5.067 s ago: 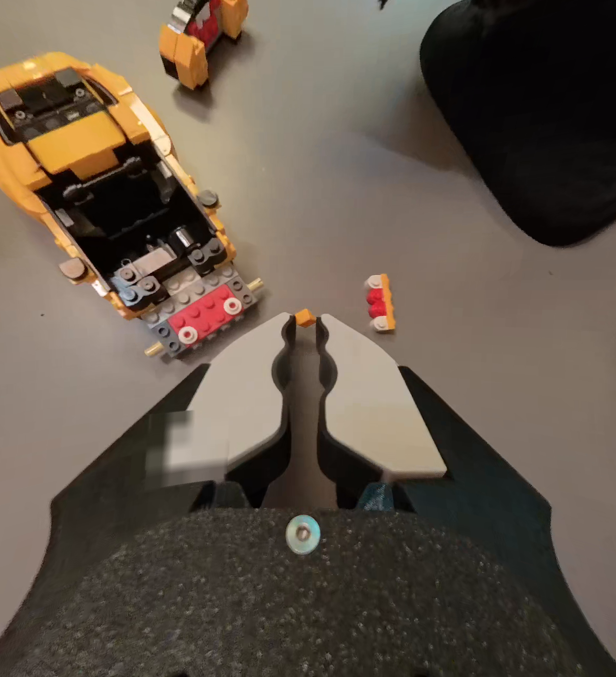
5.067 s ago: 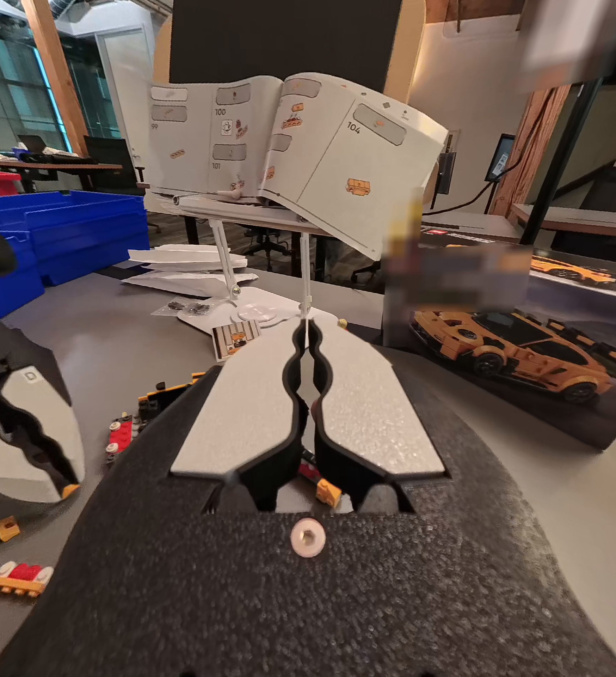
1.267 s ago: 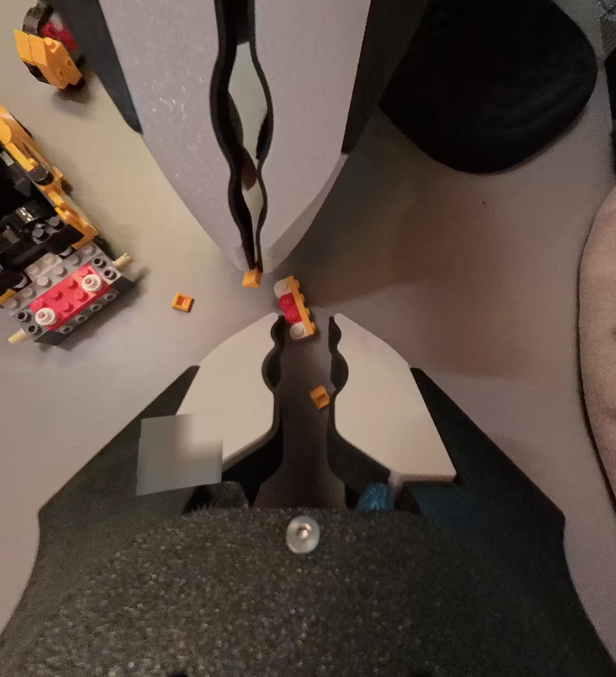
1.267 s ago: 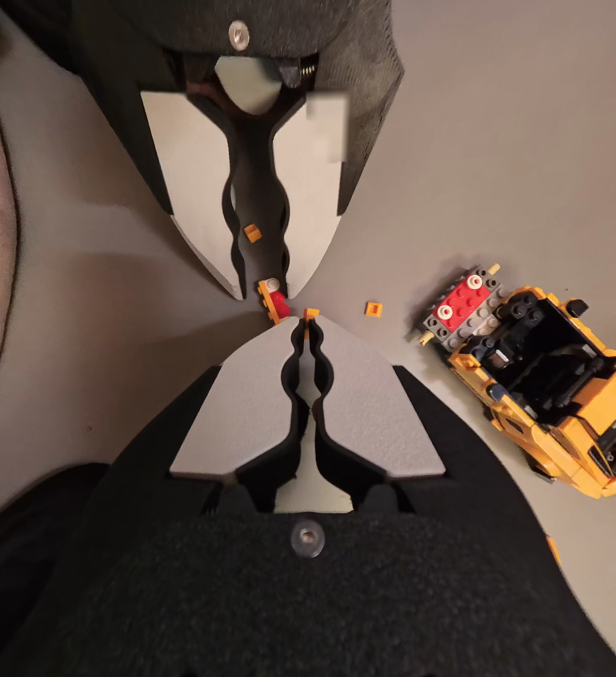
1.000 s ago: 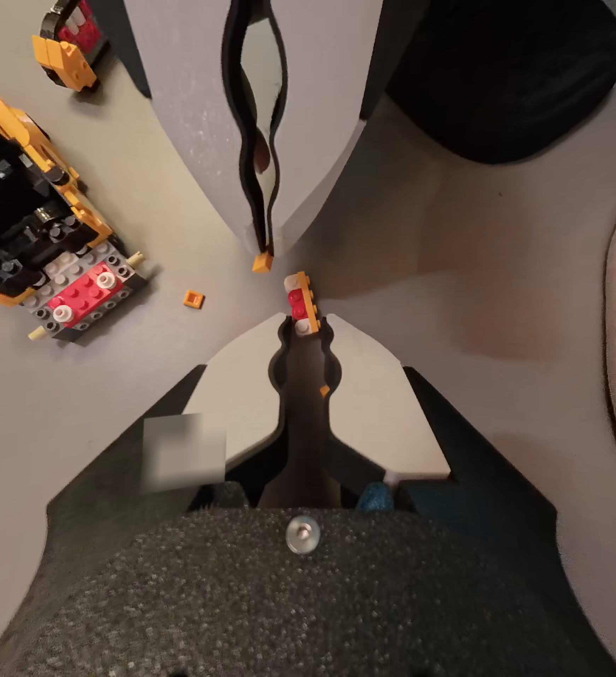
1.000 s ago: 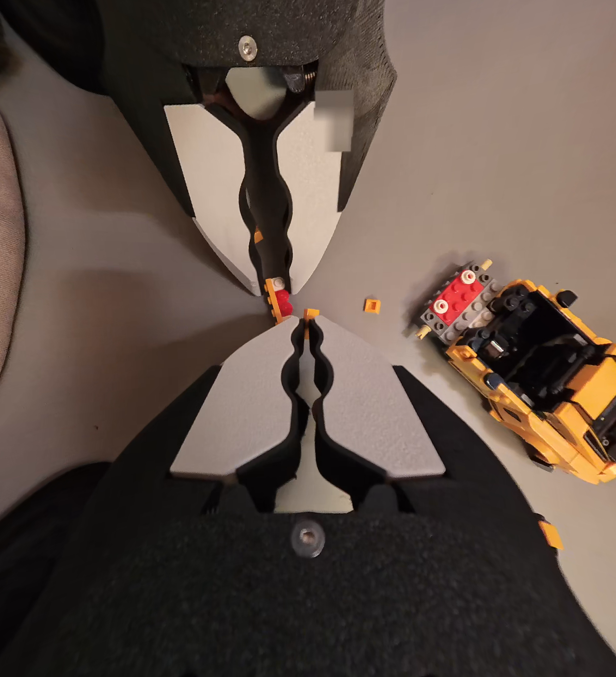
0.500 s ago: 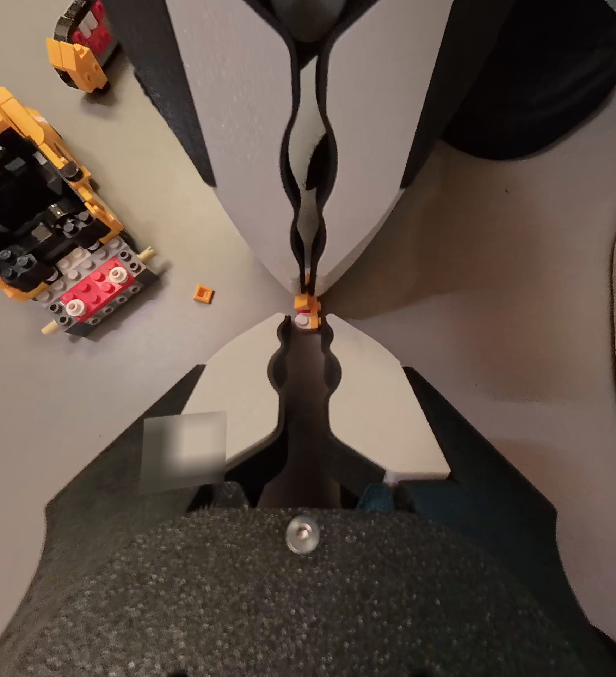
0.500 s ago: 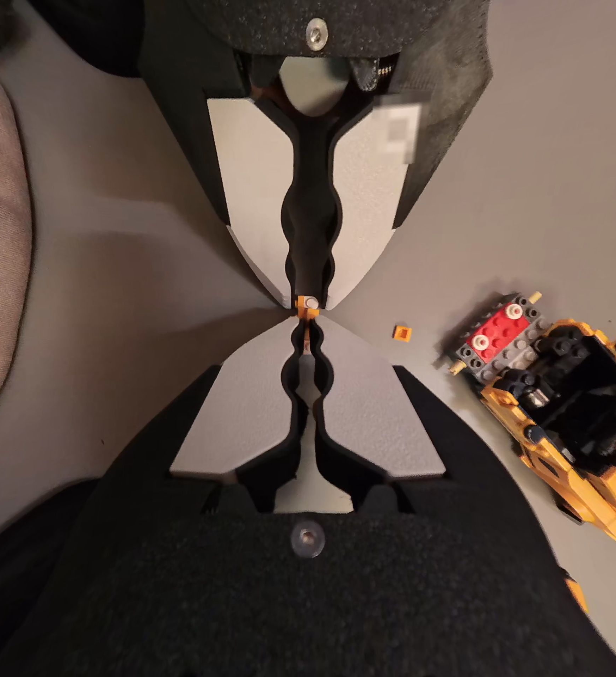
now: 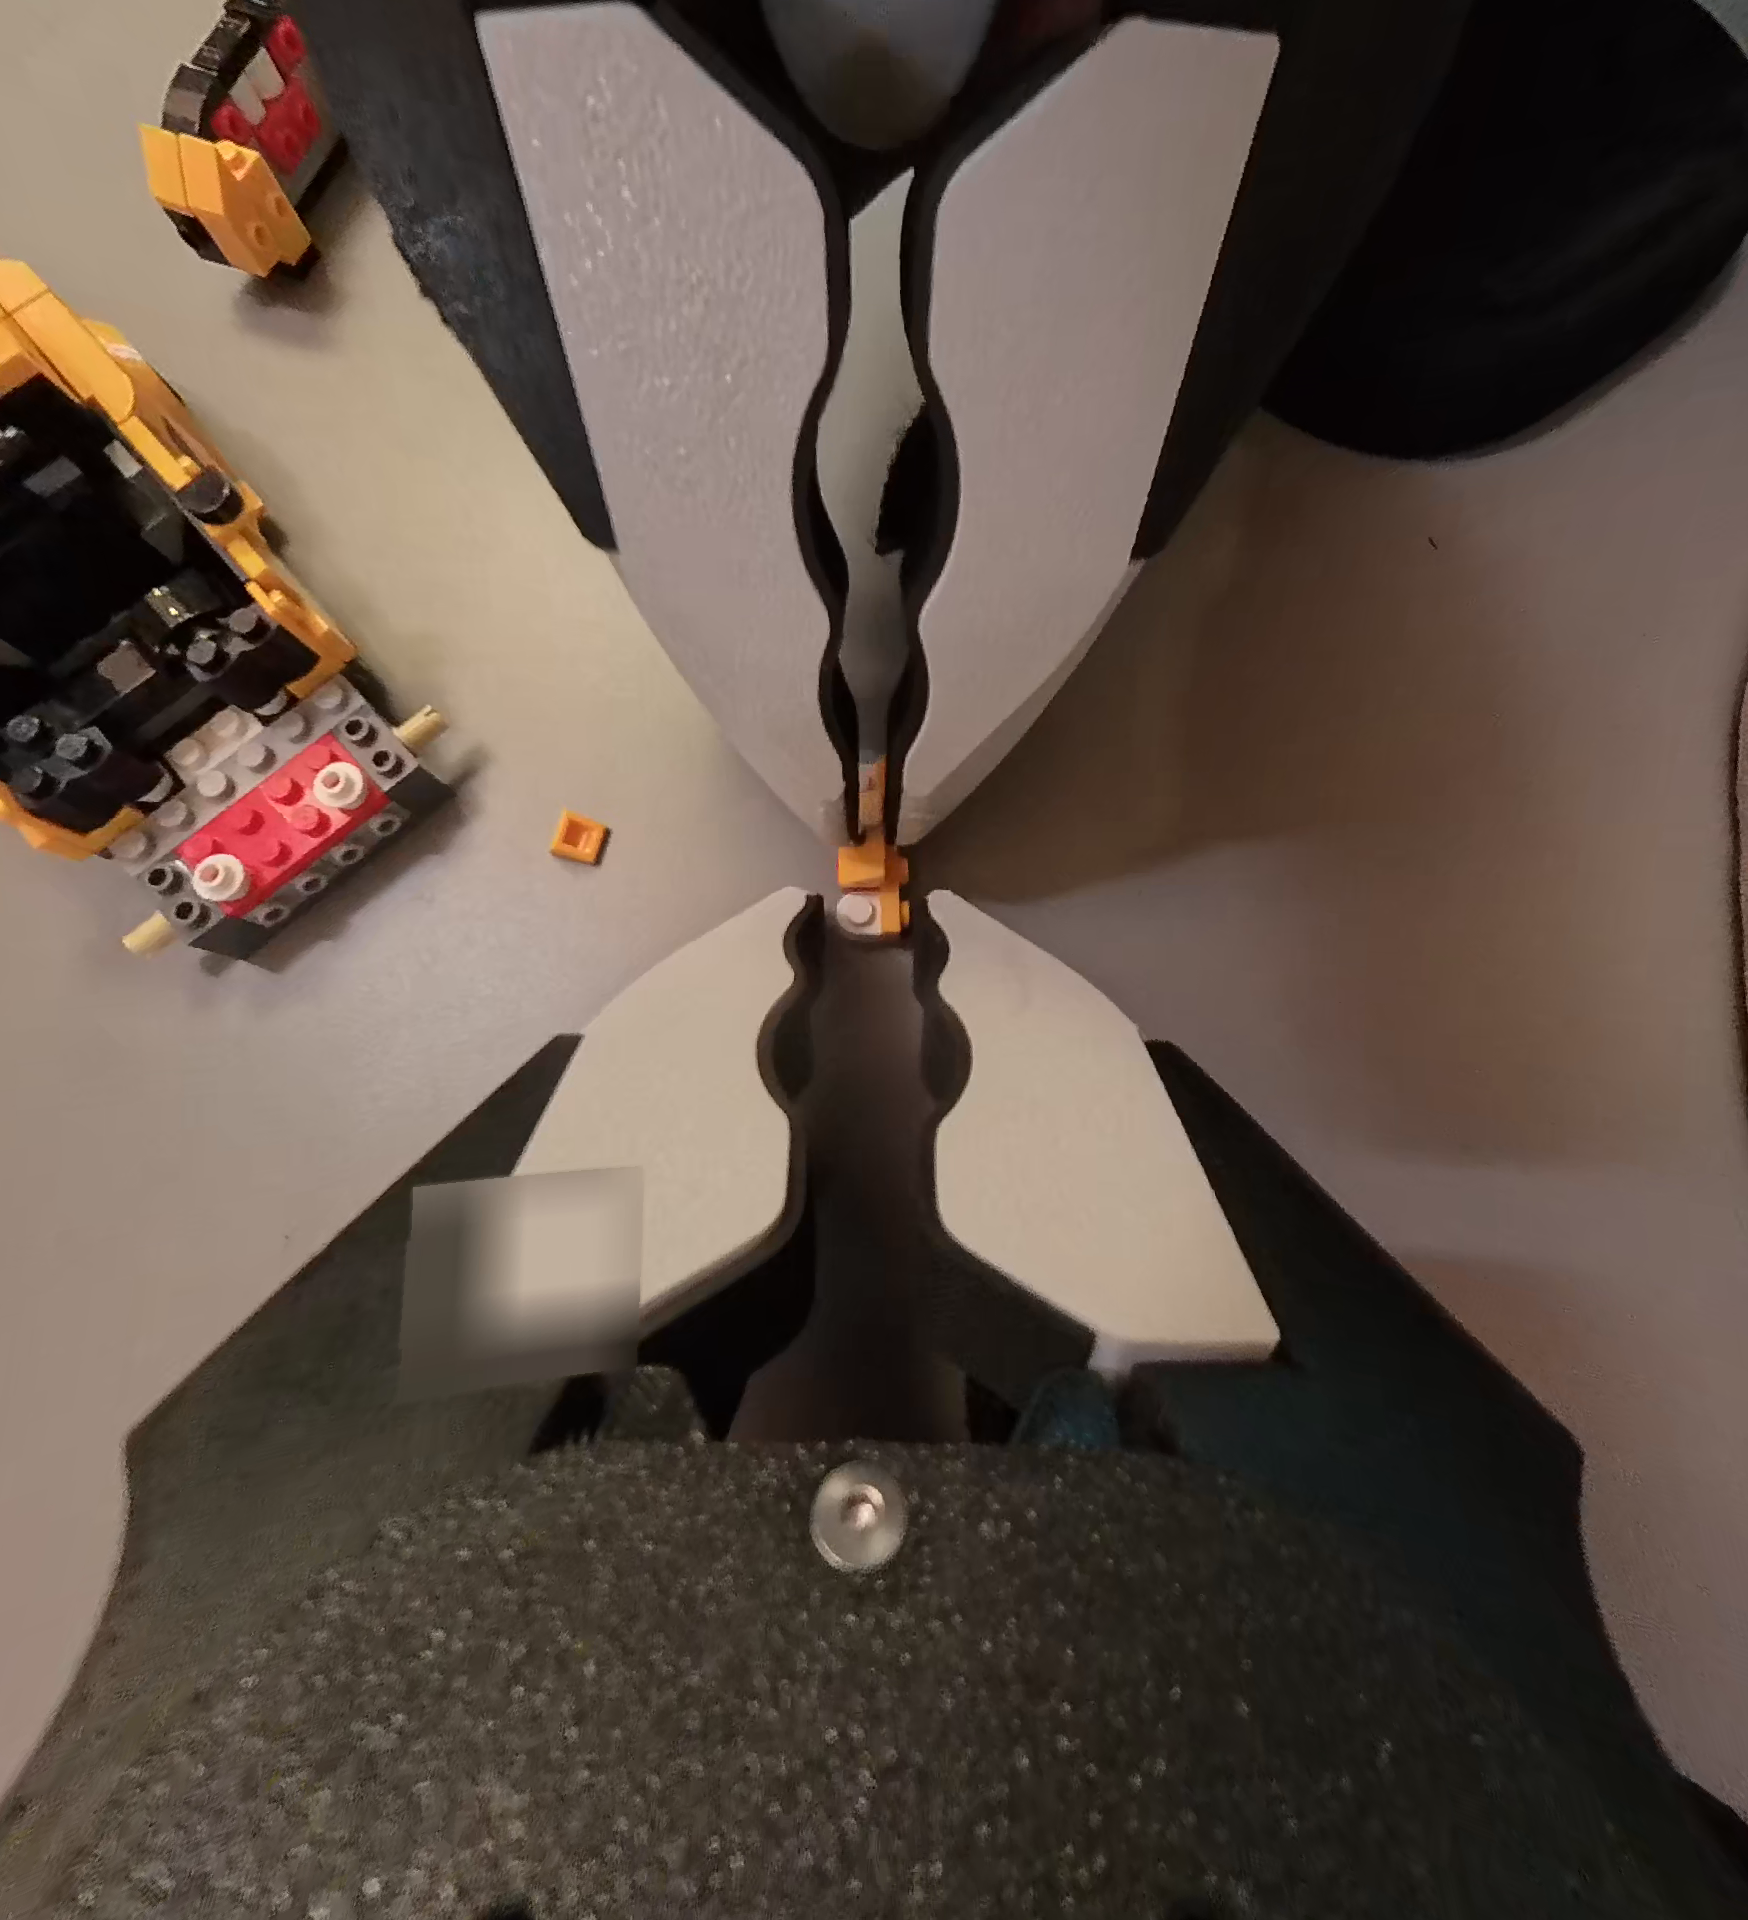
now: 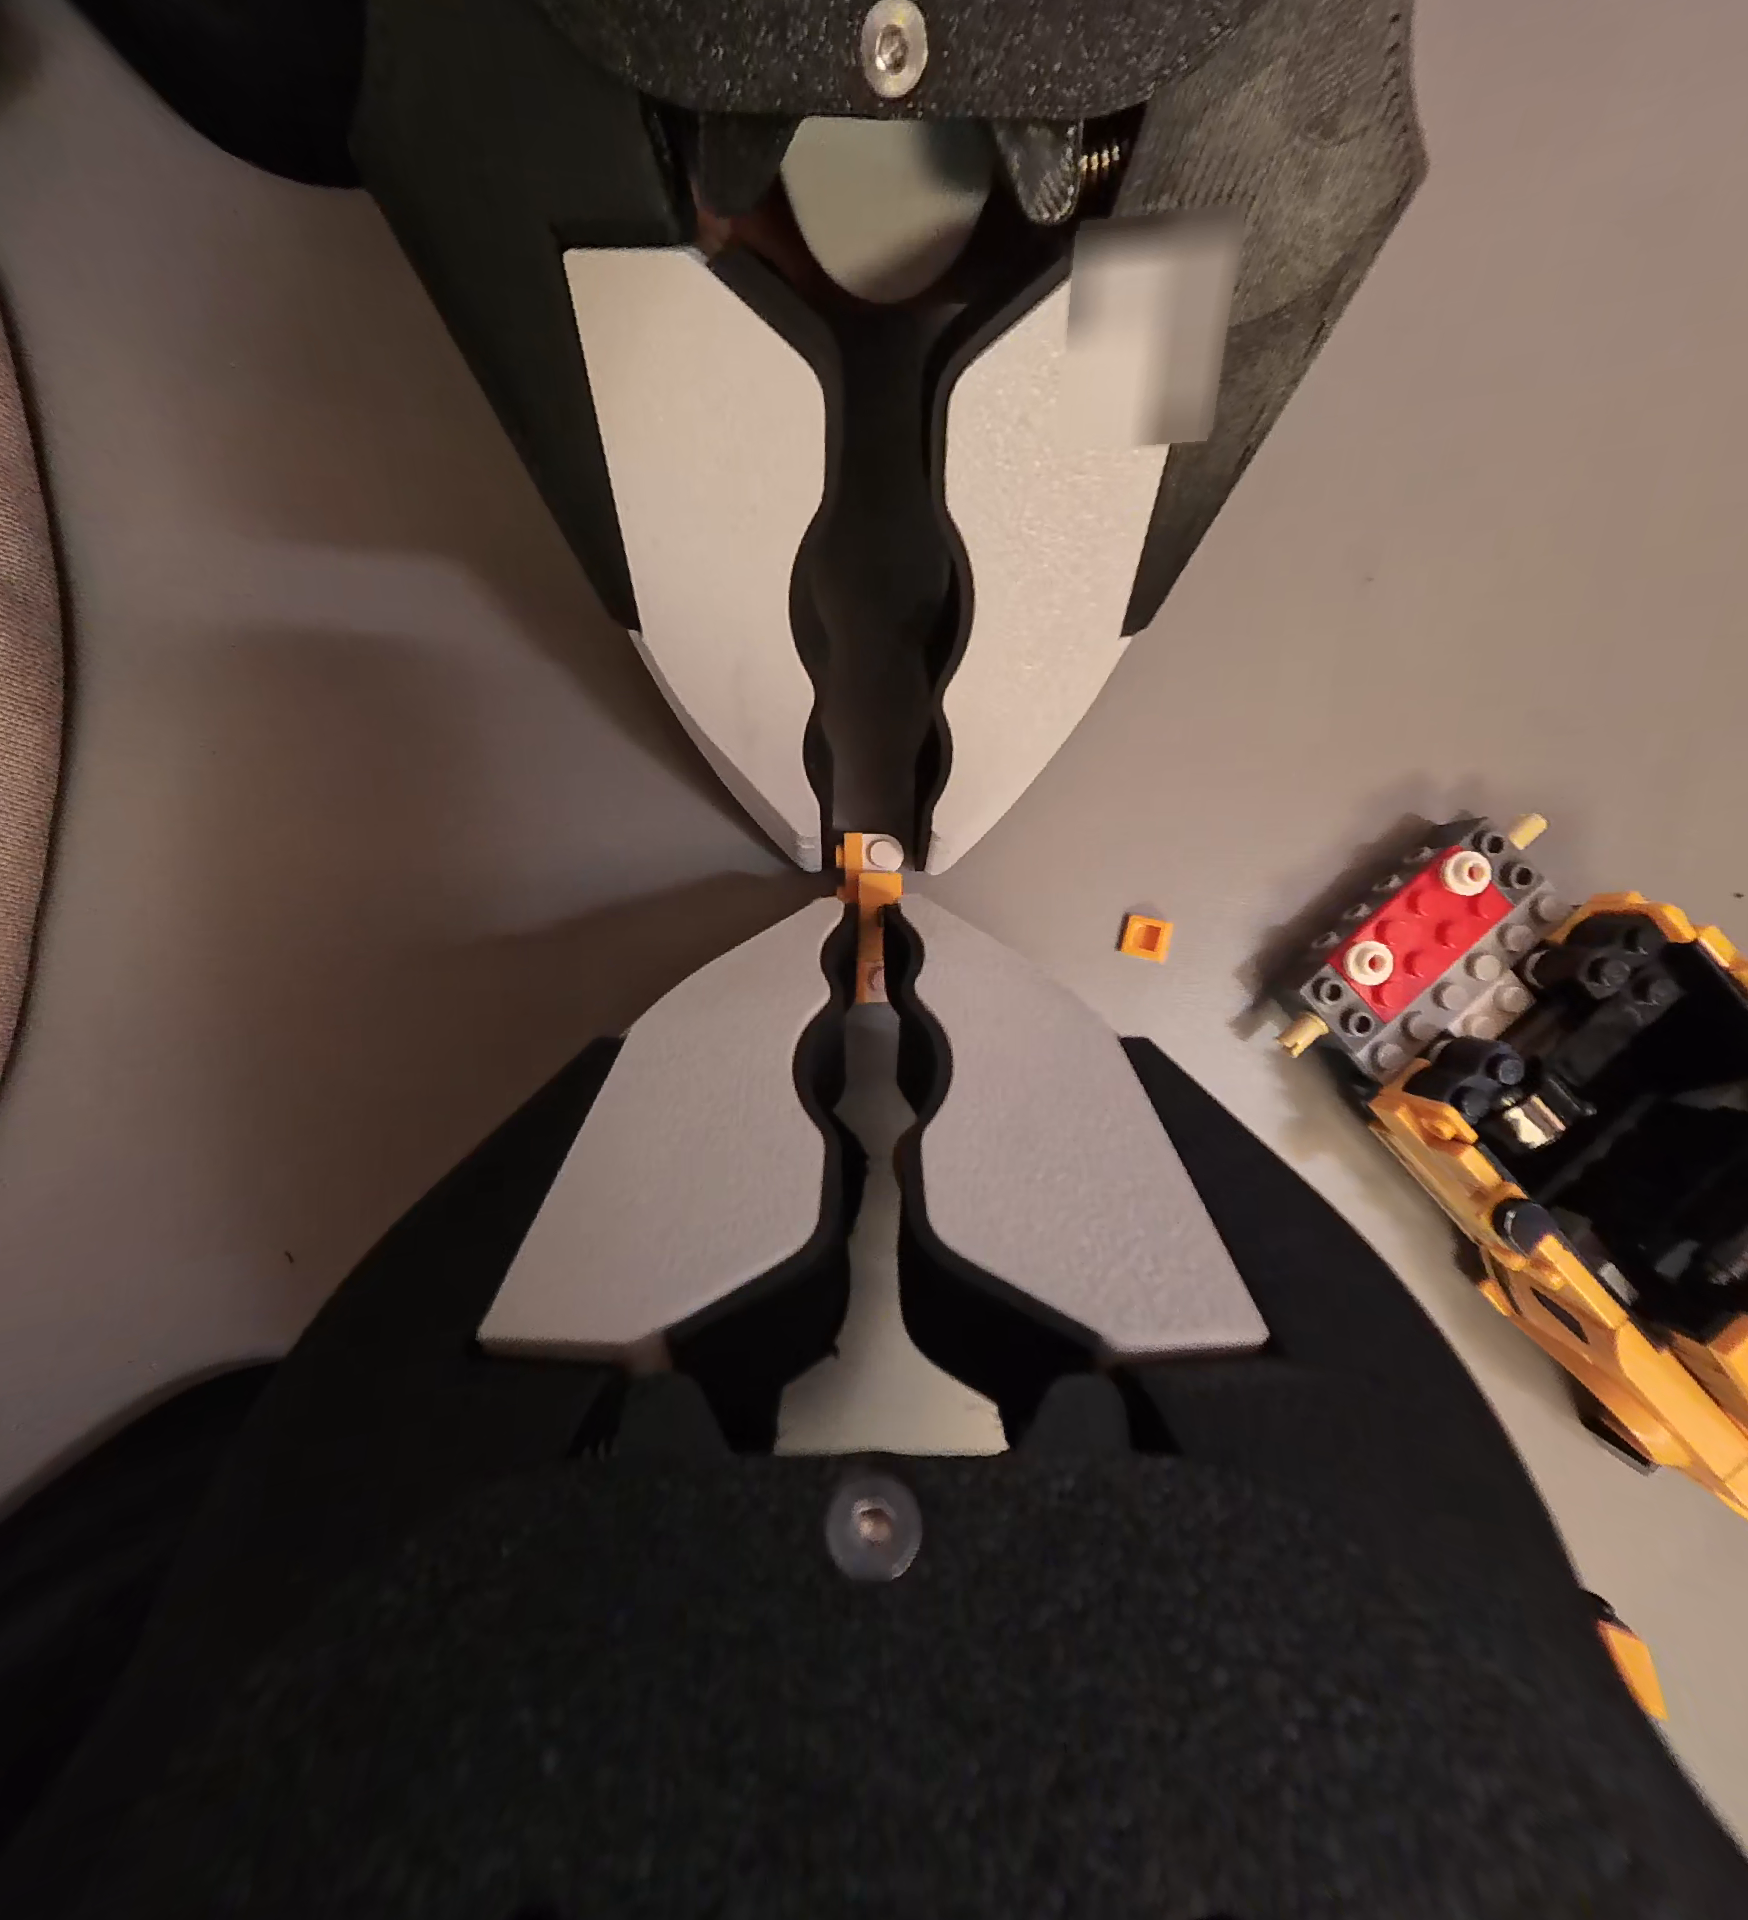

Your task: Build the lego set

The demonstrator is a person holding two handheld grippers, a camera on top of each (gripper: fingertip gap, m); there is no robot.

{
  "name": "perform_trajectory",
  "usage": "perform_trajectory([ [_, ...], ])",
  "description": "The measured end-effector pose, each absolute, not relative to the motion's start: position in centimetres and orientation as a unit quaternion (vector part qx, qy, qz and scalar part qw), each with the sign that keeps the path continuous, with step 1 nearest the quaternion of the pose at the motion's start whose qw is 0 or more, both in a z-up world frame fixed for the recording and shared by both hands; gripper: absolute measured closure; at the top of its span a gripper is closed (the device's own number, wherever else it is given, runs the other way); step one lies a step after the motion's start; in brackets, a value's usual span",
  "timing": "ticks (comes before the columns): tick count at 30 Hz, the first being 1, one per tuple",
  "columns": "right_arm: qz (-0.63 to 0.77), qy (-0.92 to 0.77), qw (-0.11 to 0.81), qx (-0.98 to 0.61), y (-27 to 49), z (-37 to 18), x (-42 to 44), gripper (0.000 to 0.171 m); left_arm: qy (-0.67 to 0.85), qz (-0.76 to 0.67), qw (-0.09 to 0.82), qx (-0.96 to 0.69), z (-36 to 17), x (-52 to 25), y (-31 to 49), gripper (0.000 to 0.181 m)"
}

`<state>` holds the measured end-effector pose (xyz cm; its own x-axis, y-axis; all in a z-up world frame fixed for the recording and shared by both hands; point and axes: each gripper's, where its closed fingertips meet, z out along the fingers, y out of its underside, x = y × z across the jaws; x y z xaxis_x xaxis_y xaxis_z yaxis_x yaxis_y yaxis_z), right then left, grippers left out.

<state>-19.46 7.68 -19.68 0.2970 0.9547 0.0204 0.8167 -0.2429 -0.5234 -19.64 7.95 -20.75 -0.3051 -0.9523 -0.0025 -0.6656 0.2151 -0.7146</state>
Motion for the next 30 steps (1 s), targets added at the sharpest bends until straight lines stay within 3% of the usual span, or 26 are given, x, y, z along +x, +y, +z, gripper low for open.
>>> perform_trajectory([
  [15,0.160,-0.560,0.215,-0.784,8.31,-19.95,-19.57,0.167,0.742,-0.314,0.229,-0.545,-20.79,-19.54,7.96,0.168],
  [30,0.158,-0.505,0.128,-0.839,8.16,-20.21,-19.30,0.167,0.732,-0.311,0.238,-0.557,-20.80,-19.62,8.18,0.168],
])
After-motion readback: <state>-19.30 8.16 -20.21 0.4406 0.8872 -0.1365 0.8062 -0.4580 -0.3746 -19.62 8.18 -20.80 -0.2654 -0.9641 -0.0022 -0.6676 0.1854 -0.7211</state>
